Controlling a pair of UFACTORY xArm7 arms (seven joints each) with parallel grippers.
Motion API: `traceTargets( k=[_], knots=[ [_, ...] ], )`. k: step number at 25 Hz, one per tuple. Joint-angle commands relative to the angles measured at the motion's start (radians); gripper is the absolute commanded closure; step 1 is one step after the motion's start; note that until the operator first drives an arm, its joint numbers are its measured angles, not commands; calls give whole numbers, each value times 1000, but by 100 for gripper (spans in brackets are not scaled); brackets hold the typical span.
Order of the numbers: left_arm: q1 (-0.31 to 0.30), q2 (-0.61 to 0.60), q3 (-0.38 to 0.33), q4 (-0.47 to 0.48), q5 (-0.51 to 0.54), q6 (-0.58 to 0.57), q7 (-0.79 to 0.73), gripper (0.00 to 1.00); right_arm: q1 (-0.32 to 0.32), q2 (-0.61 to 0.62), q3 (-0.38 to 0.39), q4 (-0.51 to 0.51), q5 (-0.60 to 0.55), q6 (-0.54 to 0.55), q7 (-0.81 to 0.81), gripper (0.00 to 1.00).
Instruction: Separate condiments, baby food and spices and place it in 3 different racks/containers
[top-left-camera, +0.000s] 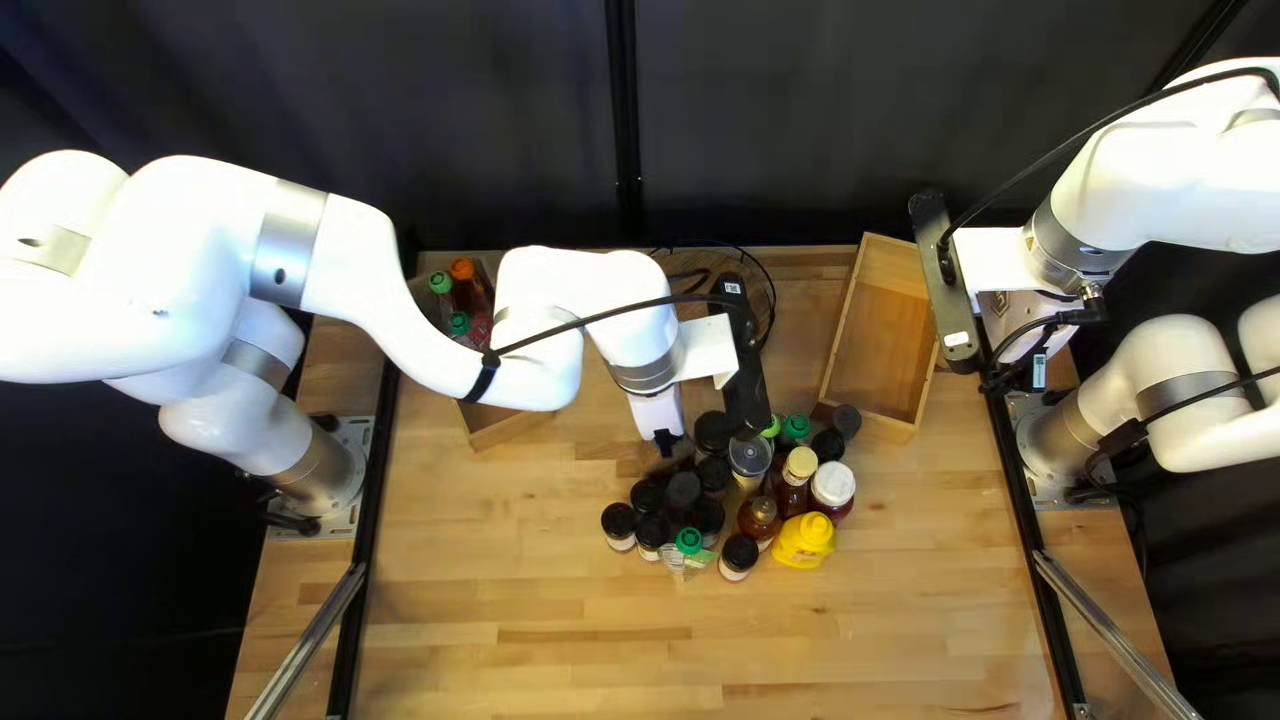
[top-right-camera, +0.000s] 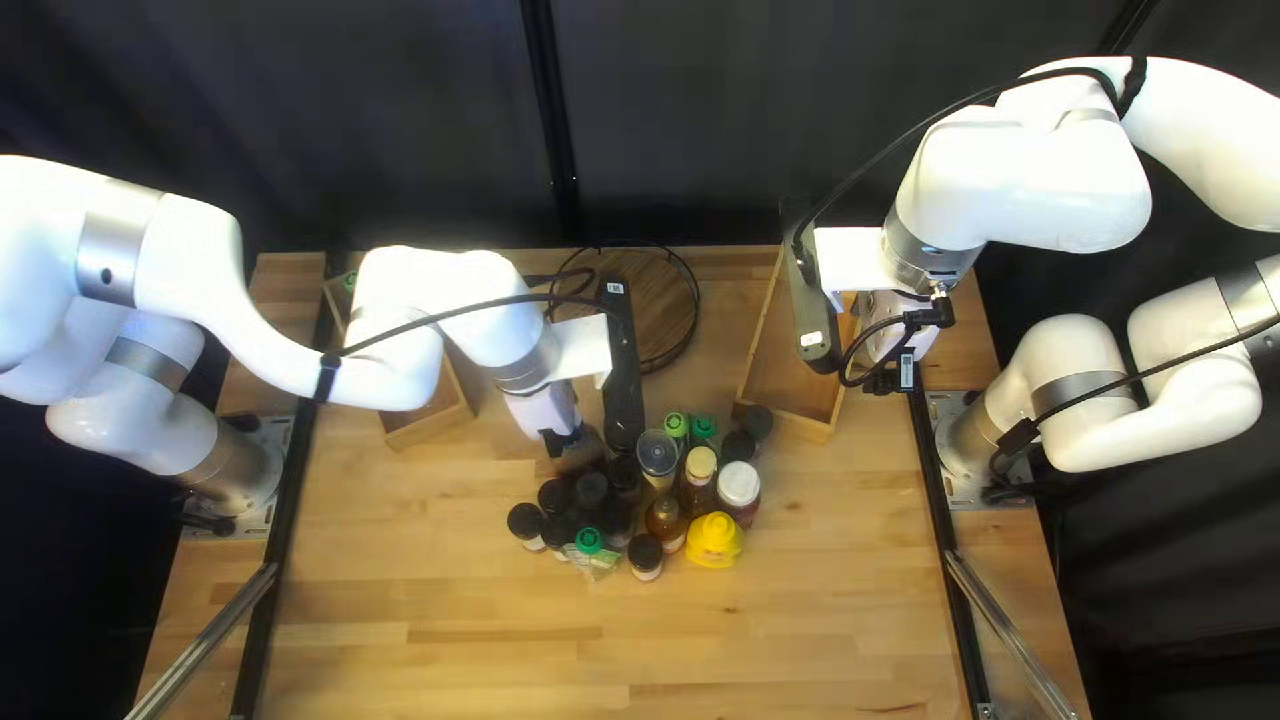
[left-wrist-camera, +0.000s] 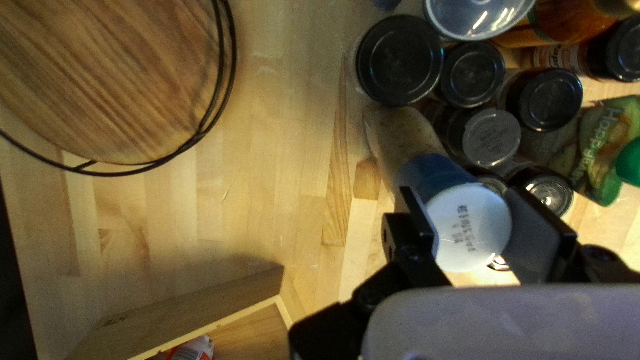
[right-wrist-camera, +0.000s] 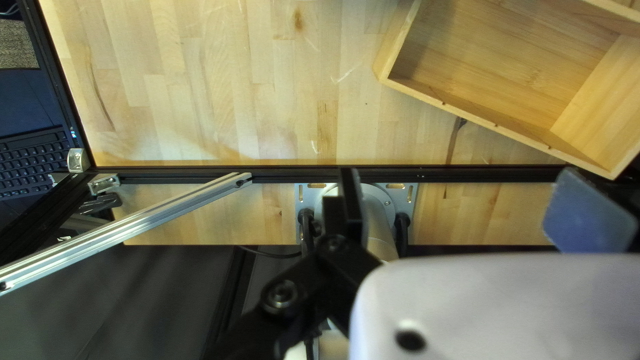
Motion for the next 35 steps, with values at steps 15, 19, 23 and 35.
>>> traceTargets(
  k=[15,19,23,35],
  knots=[
    [136,-22,172,218,14,171,265,100,0,0,0,0,0,0,0,0],
    [191,79,228,286,-73,123,375,100,0,0,0,0,0,0,0,0],
    [236,168,251,331,-143,84,443,100,0,0,0,0,0,0,0,0],
    [311,350,263,394,-228,-18,506,100,0,0,0,0,0,0,0,0]
  ],
)
